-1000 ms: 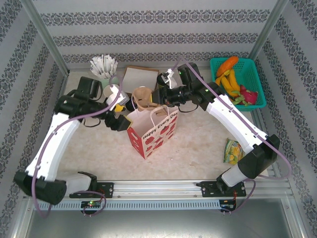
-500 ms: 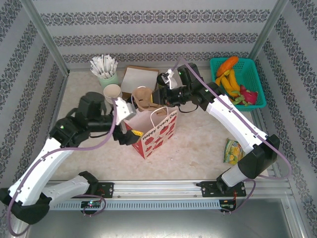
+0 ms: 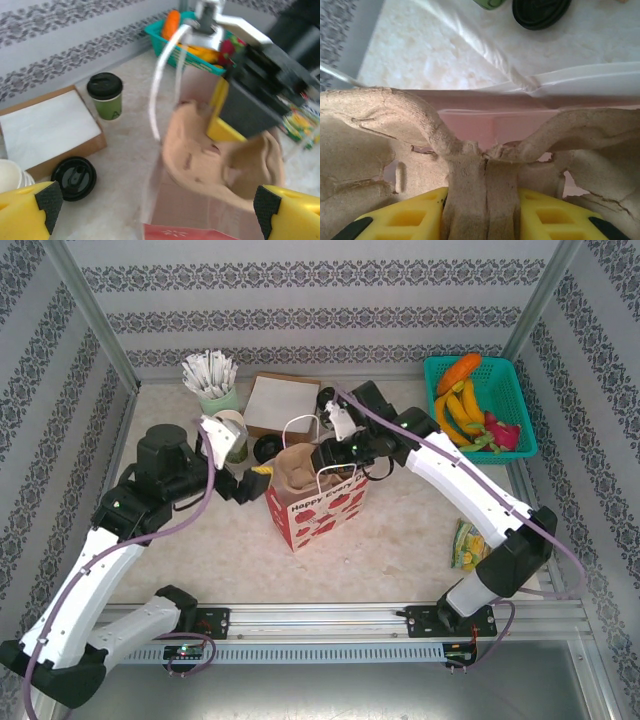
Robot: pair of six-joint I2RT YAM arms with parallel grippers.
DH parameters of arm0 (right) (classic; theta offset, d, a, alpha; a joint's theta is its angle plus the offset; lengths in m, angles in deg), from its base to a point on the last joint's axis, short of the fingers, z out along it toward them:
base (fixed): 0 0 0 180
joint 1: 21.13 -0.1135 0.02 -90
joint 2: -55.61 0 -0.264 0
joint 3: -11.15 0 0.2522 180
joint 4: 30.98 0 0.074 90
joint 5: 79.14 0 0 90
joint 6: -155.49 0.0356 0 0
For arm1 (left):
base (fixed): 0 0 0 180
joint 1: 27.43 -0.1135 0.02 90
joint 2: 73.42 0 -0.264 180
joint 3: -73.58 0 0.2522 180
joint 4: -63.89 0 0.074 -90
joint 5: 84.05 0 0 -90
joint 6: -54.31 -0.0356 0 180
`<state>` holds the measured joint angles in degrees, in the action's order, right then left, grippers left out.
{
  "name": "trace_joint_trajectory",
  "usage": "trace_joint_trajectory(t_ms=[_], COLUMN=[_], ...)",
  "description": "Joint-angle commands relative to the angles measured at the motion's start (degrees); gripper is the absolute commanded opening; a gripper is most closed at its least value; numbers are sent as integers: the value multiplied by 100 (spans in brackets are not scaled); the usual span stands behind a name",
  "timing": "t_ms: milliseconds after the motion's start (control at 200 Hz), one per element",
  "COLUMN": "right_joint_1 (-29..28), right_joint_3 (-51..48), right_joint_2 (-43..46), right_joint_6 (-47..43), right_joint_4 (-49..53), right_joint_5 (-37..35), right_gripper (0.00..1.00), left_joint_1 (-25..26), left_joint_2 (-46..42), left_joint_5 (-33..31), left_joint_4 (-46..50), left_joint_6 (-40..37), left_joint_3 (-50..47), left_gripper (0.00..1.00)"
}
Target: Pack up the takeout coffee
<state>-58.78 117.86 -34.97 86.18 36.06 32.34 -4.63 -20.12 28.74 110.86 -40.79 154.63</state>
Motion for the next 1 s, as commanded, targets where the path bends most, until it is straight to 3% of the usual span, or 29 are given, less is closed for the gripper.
trace_joint_trajectory(t_ms=[0, 105, 325, 415, 480, 590, 714, 864, 994], right_joint_1=[-180, -336, -527, -557, -559, -567, -584, -577, -573], right_joint_3=[374, 619, 700, 749, 760, 767, 690, 519, 512], right_joint_2=[-227, -458, -674, -715, -706, -697, -599, -458, -587], right_joint_6=[-306, -264, -220, -266, -278, -360, -496, -644, -633], right_joint_4=[566, 868, 776, 781, 772, 847, 998, 1141, 1296], right_joint_5=[-912, -1451, -1584, -1574, -1518, -1453, -1367, -1114, -1037], right_gripper=[36, 36, 36, 36, 36, 36, 36, 36, 36], left_joint_1=[-90, -90, -92, -91, -90, -92, -92, -92, -90], left_joint_2=[381, 781, 1620, 2083, 2386, 2730, 2881, 2914, 2850], left_joint_5=[288, 218, 320, 306, 256, 175, -201, -408, -269], left_joint_4=[-113, -45, -88, -10, -8, -43, -74, -171, -453], left_joint_6=[665, 900, 1065, 1042, 1079, 1196, 1406, 1739, 1890], left_joint_3=[317, 541, 1038, 1336, 1549, 1823, 1935, 2014, 1948], left_gripper=[98, 94, 91, 85, 74, 39, 16, 4, 1])
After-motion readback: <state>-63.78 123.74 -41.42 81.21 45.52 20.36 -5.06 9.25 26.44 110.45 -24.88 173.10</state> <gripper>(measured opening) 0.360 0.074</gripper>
